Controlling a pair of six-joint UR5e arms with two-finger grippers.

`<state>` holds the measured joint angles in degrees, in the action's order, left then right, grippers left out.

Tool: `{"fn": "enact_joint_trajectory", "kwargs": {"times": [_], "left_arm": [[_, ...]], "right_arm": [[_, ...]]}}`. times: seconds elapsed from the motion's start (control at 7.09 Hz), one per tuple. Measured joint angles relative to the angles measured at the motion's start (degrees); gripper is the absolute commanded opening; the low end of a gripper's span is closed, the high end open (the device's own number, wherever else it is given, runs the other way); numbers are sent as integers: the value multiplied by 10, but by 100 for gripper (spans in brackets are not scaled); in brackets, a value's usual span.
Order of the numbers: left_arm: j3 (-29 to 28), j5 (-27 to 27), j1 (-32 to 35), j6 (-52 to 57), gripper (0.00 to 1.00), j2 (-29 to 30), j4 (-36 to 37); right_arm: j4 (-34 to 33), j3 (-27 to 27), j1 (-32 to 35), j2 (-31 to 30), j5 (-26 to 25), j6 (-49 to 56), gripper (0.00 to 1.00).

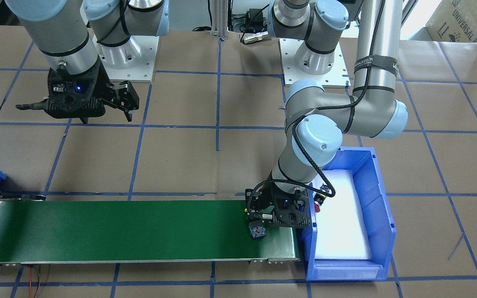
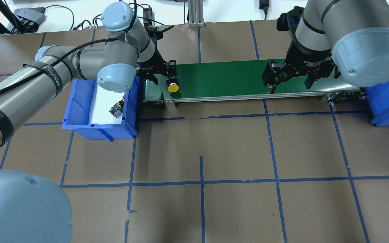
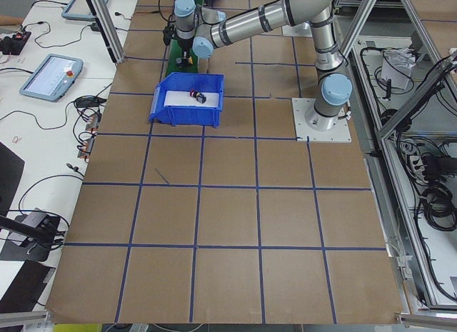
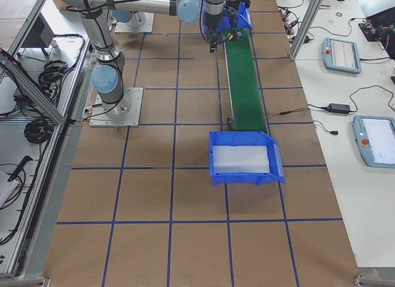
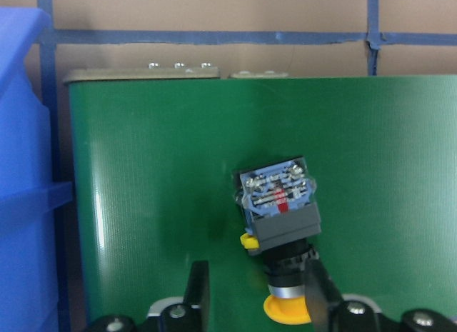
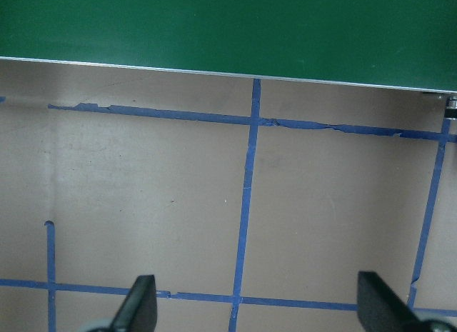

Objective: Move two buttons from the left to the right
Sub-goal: 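Lower the button onto the conveyor and open the left gripper, then return the left gripper to the bin and grasp the red-capped button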

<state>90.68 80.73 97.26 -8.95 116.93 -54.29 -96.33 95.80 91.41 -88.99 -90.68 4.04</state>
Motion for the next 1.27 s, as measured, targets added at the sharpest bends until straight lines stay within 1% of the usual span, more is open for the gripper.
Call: {"fn": "enact_joint_trajectory", "kwargs": {"times": [0.14, 0.28, 0.42, 0.71, 0.85, 1.27], "left_arm": [[-3, -15, 0, -11, 87, -4, 0], [-6, -18, 0, -8, 89, -12, -2], [-7, 2, 0, 6, 89, -27, -16], [-9, 57, -6, 63, 91, -60, -57], [-9, 73, -17, 93, 92, -74, -79], [-6, 82, -66, 175, 92, -110, -157]], "right_arm": [[0, 0, 0, 0, 0, 0, 100], [0, 0, 0, 0, -1, 0, 100], [-1, 0, 0, 0, -1, 0, 100], [-2, 0, 0, 0, -1, 0, 100], [-2, 0, 0, 0, -1, 0, 100], [-2, 0, 0, 0, -2, 0, 100]]}}
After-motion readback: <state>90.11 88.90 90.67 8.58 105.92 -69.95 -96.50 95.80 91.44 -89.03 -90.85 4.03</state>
